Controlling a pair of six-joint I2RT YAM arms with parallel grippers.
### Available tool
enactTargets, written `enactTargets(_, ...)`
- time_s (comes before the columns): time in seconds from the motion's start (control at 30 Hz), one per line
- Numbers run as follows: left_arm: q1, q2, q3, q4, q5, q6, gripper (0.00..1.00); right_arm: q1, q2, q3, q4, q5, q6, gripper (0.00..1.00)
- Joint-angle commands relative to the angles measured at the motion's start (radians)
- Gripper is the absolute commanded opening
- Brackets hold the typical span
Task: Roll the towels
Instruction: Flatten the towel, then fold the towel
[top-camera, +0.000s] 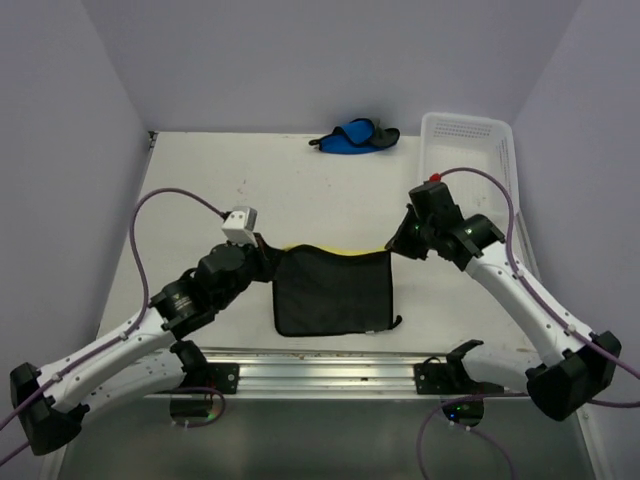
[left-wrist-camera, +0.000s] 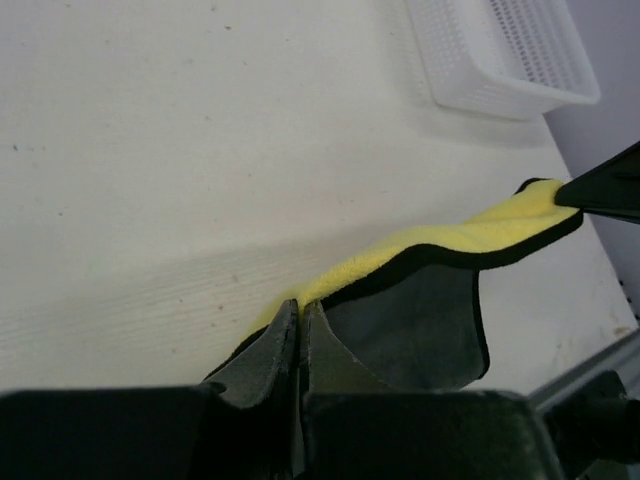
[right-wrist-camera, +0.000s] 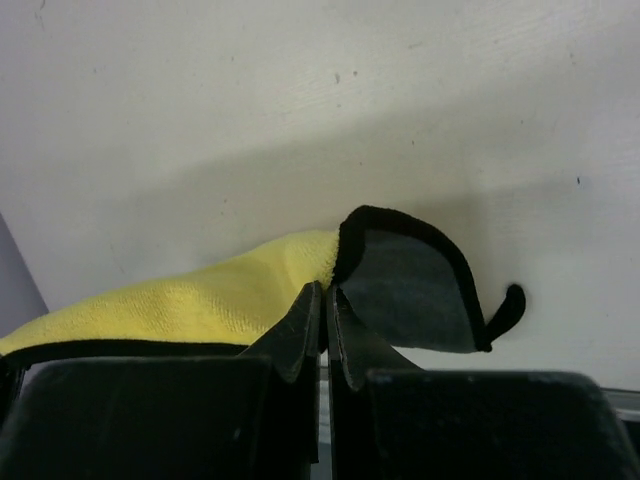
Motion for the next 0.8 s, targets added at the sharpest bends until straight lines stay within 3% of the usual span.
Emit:
enactTargets(0.0, 0.012, 0.118, 0.087, 0.127, -0.198, 0.107, 0.0, -0.026, 0.099, 0.098, 0.147, 0.087, -0.064, 0.0)
enactTargets(0.17, 0.058, 0.351, 0.149, 0.205, -0.235, 0.185, 0.0, -0.078, 0.277, 0.173, 0.198, 0.034, -0.116, 0.0)
enactTargets(0.23, 0.104, 0.402, 0.138, 0.252, -0.167, 0.201, 0.0, -0.113, 0.347, 0.161, 0.26, -0.002, -0.123, 0.0)
enactTargets(0.43, 0.244, 0.468, 0.074, 0.406, 0.022, 0.265, 0.0, -0.138, 0.464, 0.136, 0.332, -0.043, -0.178, 0.0)
enactTargets(0.6, 0.256, 0.5, 0.069, 0.365, 0.078, 0.3, 0.0, -0.138, 0.464, 0.075, 0.369, -0.091, -0.189, 0.0)
enactTargets(0.77, 0.256, 0.46, -0.026, 0.378, 0.196, 0.219, 0.0, -0.138, 0.444, 0.015, 0.373, -0.095, -0.199, 0.0)
